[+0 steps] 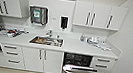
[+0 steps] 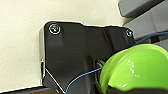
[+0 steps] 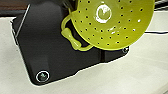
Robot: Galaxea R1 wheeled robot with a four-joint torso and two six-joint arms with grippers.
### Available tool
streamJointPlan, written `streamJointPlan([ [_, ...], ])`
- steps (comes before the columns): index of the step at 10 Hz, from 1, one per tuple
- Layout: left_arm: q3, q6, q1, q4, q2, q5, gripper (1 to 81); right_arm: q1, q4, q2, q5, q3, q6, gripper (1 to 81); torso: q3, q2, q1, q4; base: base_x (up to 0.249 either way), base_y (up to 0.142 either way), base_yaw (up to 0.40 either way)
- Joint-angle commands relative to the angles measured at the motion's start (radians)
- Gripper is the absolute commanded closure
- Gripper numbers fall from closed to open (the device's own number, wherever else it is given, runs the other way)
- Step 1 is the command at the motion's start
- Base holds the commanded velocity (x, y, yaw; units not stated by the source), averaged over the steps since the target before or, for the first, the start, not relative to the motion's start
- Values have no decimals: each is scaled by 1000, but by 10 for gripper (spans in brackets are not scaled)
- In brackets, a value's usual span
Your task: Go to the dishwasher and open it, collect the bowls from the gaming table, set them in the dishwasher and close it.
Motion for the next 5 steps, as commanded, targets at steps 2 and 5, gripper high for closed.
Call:
streamJointPlan([
  [2, -4, -1, -31, 2, -18, 27, 811, 40, -8, -9, -37, 6, -1, 811, 0, 0, 0, 0, 117, 0, 0],
  [5, -4, -1, -31, 2, -18, 27, 811, 40, -8, -9, -37, 8, -1, 811, 0, 0, 0, 0, 116, 0, 0],
])
